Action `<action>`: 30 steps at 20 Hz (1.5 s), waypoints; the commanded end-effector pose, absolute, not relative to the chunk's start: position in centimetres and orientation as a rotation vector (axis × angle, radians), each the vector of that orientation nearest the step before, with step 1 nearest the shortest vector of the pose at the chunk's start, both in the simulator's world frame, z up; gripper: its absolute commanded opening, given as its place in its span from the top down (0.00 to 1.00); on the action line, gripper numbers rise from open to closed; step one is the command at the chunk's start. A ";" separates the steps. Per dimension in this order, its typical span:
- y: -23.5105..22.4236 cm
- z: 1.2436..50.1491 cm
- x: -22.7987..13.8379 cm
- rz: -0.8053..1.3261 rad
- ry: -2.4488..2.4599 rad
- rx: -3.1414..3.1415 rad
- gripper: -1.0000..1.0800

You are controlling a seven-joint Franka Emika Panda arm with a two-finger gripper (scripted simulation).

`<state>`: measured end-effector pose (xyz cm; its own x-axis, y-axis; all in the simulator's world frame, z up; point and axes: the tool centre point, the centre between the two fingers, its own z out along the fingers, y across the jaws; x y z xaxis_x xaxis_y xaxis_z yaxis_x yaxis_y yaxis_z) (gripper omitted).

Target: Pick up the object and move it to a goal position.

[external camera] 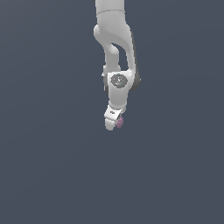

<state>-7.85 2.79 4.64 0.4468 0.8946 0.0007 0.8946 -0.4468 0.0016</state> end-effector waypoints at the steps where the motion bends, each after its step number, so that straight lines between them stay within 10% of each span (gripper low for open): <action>1: 2.8 4.6 -7.9 0.002 1.652 2.671 1.00; 30: 8.3 23.9 -10.7 0.000 1.657 2.669 1.00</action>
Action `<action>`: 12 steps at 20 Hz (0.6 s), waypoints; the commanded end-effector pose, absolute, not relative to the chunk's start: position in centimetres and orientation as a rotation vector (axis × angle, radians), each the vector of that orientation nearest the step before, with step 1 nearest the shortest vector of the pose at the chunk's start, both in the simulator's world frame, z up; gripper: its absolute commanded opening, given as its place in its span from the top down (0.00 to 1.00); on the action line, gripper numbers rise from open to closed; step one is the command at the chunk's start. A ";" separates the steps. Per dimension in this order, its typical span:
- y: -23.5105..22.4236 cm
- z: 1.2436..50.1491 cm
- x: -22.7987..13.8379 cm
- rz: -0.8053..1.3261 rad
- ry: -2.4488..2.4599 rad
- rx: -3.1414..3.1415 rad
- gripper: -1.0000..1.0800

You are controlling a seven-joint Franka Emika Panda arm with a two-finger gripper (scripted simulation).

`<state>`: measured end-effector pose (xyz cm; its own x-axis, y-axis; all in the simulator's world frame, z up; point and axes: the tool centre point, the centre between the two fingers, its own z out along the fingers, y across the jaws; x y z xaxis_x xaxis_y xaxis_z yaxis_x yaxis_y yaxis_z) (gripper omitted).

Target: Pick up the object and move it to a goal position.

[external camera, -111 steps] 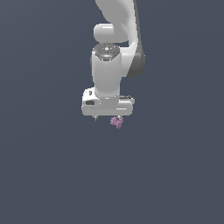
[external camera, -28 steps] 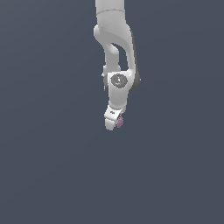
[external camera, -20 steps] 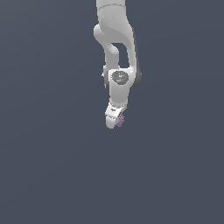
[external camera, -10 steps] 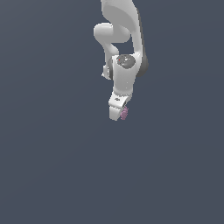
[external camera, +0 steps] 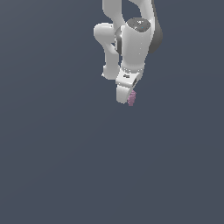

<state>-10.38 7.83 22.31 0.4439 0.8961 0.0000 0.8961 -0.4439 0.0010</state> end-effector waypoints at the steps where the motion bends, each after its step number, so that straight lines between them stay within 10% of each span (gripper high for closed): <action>1: 8.6 25.0 -10.8 0.000 1.657 2.669 1.00; 12: 11.7 36.1 -12.2 0.001 1.658 2.669 1.00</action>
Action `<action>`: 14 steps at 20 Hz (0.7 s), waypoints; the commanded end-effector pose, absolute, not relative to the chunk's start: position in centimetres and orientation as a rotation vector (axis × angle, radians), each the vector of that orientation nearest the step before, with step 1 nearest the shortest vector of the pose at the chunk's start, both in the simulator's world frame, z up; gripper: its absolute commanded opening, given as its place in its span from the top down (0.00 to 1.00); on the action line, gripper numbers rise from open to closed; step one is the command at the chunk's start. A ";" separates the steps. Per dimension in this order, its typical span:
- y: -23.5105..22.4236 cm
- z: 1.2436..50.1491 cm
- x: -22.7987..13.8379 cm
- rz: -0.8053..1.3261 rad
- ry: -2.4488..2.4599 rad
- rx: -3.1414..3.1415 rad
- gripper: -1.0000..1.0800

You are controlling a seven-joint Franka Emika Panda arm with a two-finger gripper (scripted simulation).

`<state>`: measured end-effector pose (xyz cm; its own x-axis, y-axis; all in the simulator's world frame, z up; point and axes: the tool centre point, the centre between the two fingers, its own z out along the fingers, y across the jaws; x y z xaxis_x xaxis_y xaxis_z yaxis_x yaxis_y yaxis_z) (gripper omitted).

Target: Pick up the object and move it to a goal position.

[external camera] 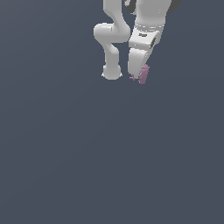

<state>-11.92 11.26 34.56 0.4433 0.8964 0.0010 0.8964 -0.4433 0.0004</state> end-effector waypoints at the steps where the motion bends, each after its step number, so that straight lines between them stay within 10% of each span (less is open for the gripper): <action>1: 11.9 37.1 -12.3 -0.001 -1.657 -2.668 1.00; 14: 14.3 46.1 -12.9 0.000 -1.654 -2.671 1.00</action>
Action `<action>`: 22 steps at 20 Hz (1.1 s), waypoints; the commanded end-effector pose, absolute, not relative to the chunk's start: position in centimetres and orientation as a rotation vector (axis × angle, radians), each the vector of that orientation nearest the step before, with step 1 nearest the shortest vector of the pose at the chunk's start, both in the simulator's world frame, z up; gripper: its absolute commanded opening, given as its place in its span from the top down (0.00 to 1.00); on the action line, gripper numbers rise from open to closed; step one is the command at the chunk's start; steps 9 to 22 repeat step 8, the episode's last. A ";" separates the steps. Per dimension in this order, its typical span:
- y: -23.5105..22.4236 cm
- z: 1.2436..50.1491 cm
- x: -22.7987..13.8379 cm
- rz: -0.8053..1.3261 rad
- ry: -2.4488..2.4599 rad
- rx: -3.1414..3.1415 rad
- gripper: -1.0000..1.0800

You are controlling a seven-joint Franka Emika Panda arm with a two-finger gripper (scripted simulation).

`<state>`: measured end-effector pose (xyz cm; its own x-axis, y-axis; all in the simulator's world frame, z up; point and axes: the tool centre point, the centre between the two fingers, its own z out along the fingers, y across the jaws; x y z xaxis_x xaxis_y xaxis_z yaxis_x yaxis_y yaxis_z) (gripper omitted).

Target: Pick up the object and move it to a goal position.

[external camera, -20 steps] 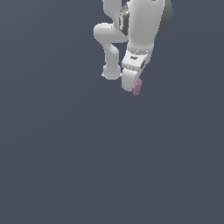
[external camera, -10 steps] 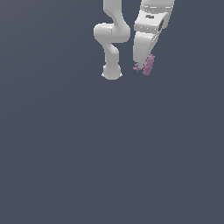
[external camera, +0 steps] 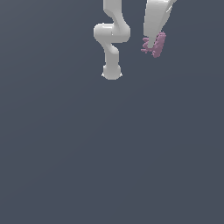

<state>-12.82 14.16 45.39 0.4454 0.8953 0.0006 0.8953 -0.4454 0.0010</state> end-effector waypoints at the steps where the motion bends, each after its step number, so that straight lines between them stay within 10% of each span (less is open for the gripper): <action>1: 14.4 46.4 -12.9 0.000 1.653 2.671 1.00; 22: 14.7 47.3 -12.8 0.000 1.652 2.672 1.00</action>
